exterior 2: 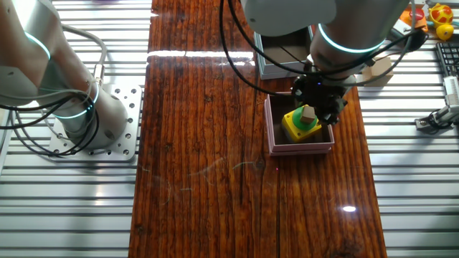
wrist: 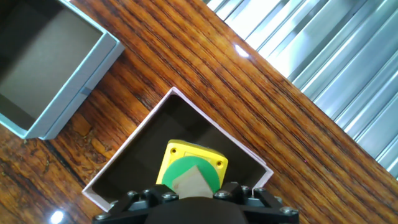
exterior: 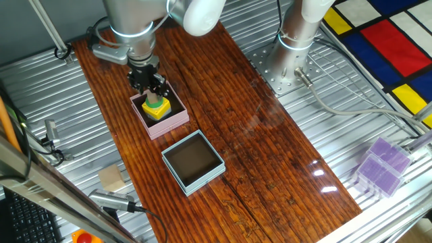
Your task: Move an object from one box to another
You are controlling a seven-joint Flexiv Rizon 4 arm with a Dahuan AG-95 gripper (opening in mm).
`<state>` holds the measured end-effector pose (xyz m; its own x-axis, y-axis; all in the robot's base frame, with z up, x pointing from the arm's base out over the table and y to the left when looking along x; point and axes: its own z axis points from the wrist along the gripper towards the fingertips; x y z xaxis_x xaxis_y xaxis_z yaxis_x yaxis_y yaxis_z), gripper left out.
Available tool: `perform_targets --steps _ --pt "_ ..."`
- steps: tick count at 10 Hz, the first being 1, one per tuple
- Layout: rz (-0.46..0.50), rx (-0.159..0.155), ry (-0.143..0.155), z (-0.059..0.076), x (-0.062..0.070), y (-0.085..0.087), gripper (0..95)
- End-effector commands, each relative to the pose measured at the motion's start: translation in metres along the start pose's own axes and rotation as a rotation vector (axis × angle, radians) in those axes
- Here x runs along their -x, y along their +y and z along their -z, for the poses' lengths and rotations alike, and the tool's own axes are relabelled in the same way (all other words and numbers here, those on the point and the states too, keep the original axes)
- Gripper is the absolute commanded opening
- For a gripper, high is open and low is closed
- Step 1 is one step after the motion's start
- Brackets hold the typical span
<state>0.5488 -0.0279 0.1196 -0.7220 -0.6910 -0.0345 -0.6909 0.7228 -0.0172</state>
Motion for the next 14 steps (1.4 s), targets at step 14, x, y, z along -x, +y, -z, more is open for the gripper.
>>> perform_targets --steps 14 --pt "-0.455 0.020 0.009 0.047 0.034 0.052 0.0"
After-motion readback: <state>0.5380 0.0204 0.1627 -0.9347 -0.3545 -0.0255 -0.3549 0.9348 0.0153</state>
